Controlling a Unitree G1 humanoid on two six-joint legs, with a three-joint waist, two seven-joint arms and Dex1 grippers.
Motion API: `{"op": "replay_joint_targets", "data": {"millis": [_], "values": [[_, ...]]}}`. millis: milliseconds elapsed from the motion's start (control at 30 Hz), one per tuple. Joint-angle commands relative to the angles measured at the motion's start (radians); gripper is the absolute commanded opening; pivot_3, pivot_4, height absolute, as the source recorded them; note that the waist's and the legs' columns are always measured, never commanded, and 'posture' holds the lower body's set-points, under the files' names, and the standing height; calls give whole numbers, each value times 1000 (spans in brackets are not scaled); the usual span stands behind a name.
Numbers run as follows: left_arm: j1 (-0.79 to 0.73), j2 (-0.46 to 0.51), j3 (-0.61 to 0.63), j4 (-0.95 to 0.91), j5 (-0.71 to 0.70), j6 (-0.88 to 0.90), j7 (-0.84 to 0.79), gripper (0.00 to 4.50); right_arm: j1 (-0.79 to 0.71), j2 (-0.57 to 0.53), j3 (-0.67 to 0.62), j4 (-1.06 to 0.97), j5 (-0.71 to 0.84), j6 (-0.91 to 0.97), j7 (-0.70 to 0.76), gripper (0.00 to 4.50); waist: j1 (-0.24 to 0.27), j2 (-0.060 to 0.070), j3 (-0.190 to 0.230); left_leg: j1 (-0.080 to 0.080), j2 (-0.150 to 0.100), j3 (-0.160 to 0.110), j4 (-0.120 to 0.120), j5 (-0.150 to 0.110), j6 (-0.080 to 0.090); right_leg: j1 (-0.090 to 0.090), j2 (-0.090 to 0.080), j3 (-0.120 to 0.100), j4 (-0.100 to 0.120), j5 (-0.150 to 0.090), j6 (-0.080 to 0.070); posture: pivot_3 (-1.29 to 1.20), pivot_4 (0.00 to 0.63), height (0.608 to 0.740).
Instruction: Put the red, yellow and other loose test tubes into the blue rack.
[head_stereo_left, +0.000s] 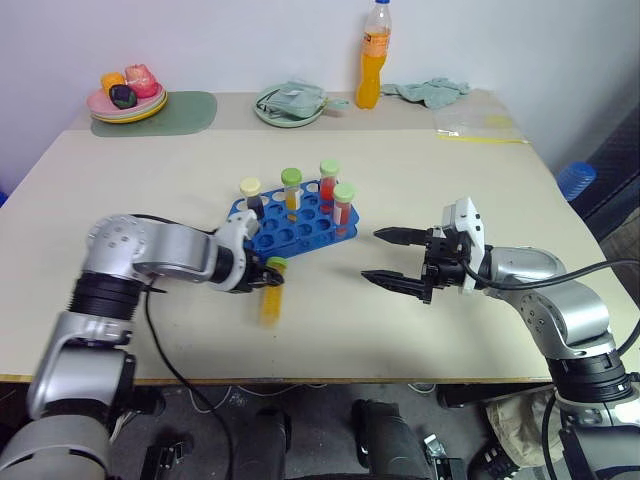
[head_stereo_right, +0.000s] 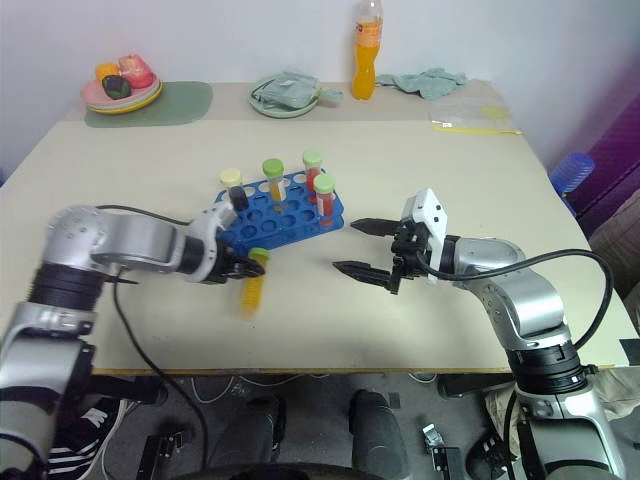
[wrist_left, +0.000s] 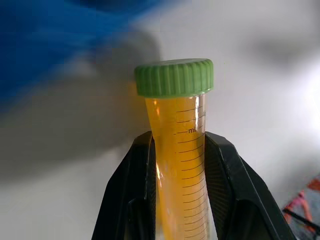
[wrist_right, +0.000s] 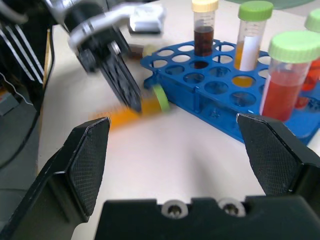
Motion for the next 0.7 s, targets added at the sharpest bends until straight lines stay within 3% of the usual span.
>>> {"op": "replay_joint_targets", "data": {"millis": [33,167,367,400,533,700], "values": [[-7,99,-36,-35,-2,31,-100,909,0,3,-18,-10,3,-25,6,4500,2,0,0,0,0,0,0,0,0,0,0,0,0,0,0,0,150,740],[10,186,-83,-64,-2,24,-152,909,-1,8,-11,0,-1,-37,10,4500,2,0,0,-2,0,0,0,0,0,-2,0,0,0,0,0,0,150,740],[29,230,-134,-88,3,-10,-167,909,-17,18,-4,18,-8,-50,13,4500,2,-1,0,-2,0,0,0,0,0,-3,0,0,0,0,0,0,150,740],[26,230,-139,-83,1,-16,-166,1818,-19,18,-4,12,-6,-44,11,4500,2,-1,0,-2,0,0,0,0,0,-3,0,0,0,0,0,0,150,740],[18,226,-150,-68,-2,-33,-170,3722,-24,14,-6,-4,1,-26,8,4500,2,0,0,-2,0,0,0,0,0,-3,-1,0,0,0,0,0,150,740],[-9,231,-193,-66,-2,-6,-195,3722,-27,22,-8,-16,4,-16,-5,4500,2,0,0,-2,0,0,-1,0,0,-3,0,0,0,0,0,0,150,740]]}}
